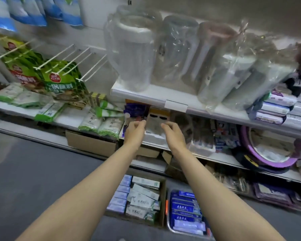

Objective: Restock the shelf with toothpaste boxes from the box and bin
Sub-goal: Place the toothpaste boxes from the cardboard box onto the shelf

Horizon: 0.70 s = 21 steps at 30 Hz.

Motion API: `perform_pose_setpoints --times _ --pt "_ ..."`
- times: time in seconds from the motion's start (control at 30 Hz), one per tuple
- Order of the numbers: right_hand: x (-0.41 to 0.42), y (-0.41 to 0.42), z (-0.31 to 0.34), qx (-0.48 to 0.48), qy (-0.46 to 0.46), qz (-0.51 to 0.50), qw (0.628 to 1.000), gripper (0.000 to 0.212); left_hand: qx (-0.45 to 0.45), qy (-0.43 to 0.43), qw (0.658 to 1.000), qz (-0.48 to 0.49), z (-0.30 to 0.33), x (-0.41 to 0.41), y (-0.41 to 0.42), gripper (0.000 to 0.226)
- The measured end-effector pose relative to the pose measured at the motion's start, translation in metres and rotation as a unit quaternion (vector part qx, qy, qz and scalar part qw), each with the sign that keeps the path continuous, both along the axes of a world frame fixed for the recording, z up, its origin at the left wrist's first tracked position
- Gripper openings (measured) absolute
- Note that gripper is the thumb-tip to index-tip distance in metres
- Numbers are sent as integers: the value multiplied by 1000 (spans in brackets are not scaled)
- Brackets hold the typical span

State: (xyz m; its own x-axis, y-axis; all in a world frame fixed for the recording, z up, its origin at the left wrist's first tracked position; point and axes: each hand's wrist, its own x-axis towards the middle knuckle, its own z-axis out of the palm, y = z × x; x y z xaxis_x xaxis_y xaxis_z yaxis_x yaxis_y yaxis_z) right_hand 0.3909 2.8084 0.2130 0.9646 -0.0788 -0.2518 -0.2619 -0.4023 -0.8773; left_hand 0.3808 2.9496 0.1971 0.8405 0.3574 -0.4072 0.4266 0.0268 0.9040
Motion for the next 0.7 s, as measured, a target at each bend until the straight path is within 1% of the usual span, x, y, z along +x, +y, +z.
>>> perform_pose_setpoints --times 0.2,0.27,0.33,0.47,0.57,0.63,0.67,0.7 --pt "-10 -21 -108 1 116 -13 993 32 -10 116 993 35 -104 -17 -5 22" --pt "-16 -29 -149 -1 157 -26 987 32 -15 144 989 40 -142 -28 -6 17" --pt "-24 -36 -191 -5 193 -41 980 31 -25 173 983 45 -183 -40 -7 17" --pt "-43 -47 -272 -20 254 -66 965 20 -26 211 976 50 -263 -67 -6 12" --pt "-58 -54 -331 -6 294 -99 951 25 -12 250 967 51 -322 -89 -6 21" --pt "-71 -60 -377 4 329 -108 938 25 -7 276 960 46 -361 -100 -7 21" --pt "-76 -62 -400 10 342 -114 933 31 -4 287 957 43 -379 -104 -9 20" --pt "-81 -66 -427 18 358 -127 925 41 -4 297 954 41 -397 -107 -10 20"
